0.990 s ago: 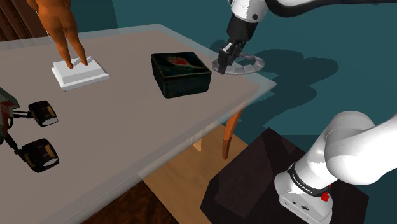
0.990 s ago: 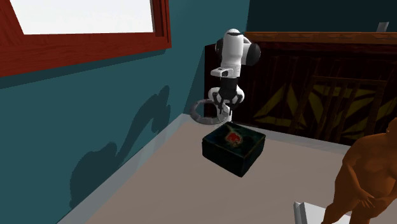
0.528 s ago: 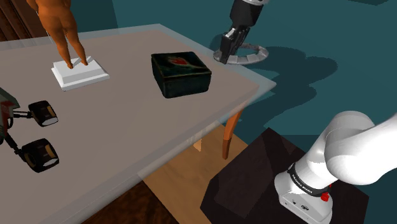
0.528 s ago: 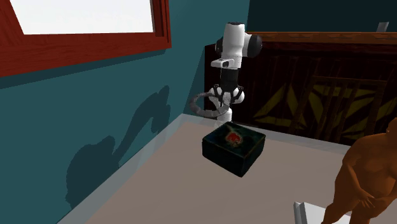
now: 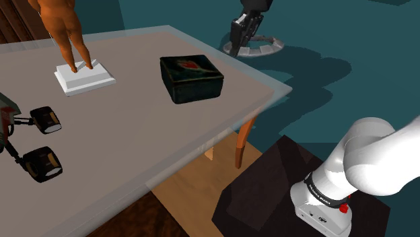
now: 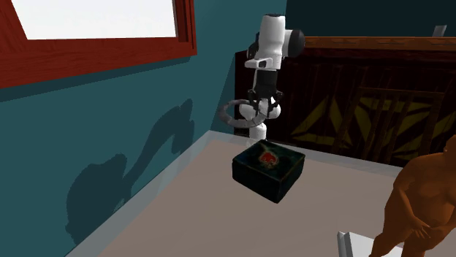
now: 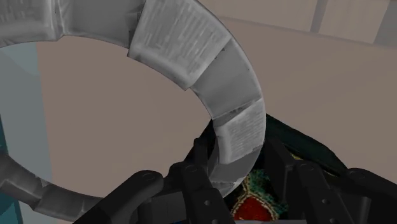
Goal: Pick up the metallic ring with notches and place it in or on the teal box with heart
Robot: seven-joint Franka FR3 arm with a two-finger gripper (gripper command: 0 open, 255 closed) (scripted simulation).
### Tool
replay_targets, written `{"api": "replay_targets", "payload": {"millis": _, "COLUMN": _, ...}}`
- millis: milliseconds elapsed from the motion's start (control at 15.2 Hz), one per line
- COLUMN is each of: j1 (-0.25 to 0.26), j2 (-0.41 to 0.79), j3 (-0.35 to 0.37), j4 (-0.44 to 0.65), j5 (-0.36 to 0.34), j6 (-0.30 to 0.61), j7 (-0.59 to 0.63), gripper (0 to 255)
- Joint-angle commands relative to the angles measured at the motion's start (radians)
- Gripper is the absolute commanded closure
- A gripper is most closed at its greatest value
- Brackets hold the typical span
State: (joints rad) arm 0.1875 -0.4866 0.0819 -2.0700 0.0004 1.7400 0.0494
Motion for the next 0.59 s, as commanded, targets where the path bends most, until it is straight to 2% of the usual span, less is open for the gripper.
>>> {"api": "replay_targets", "payload": {"millis": 0, "j1": 0.005, "j2": 0.06, "j3": 0.023, "j4": 0.052, "j5": 0.001, "j6": 0.008, "j7": 0.029, "gripper": 255}}
{"api": "replay_targets", "payload": {"millis": 528, "j1": 0.031, "j2": 0.346, "j3": 0.117, "j4": 0.34, "j5": -0.034, "j6": -0.001, "j7": 0.158, "gripper": 255}}
